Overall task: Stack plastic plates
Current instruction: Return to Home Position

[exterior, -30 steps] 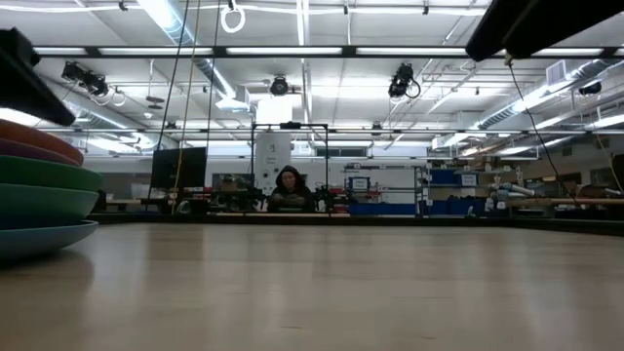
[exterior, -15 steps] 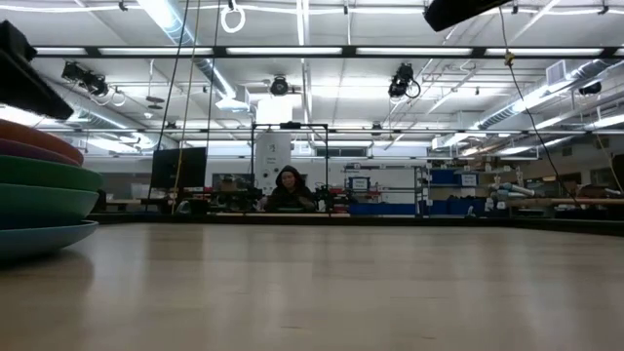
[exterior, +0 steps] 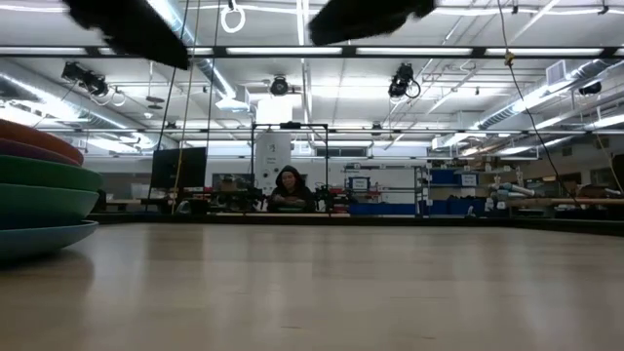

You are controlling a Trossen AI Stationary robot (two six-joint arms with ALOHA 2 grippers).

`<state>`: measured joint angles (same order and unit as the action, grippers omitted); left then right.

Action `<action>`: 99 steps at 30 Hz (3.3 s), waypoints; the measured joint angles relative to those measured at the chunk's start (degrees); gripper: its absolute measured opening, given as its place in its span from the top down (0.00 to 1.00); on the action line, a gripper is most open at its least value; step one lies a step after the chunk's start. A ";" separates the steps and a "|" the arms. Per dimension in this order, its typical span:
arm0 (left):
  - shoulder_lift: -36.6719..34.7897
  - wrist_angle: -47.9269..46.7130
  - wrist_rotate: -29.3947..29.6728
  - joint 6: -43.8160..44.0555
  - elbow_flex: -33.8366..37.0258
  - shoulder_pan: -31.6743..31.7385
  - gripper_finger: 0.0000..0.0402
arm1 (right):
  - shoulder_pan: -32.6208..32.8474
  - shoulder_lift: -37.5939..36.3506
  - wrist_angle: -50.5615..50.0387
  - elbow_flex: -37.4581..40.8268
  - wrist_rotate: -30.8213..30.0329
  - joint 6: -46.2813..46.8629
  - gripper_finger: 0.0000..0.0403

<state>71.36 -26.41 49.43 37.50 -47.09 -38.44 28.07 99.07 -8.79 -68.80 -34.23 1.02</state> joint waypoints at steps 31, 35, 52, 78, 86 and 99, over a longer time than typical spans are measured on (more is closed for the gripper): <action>-36.48 42.64 -75.88 -34.33 30.27 75.17 0.90 | -51.01 -47.20 39.32 53.06 42.85 -0.13 0.84; -45.35 38.83 -75.85 -33.71 34.58 80.41 0.95 | -51.08 -51.56 41.96 57.86 42.60 1.77 0.89; -71.13 21.11 -65.35 -31.84 38.42 75.71 0.99 | -46.91 -69.68 41.37 67.93 38.59 6.49 0.98; -71.09 19.49 -44.33 -33.76 38.43 59.78 0.99 | -34.30 -98.71 10.08 68.40 37.67 5.87 0.99; -71.00 25.63 -42.99 -35.68 43.69 49.89 0.99 | -31.19 -98.31 9.93 68.42 32.91 5.16 0.97; -70.65 32.21 -42.67 -37.08 46.62 39.88 0.99 | -31.19 -98.22 10.21 68.43 32.33 1.83 0.94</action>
<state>0.71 5.80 6.76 0.43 -0.47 1.43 -3.12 0.85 1.42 -0.37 -1.91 2.84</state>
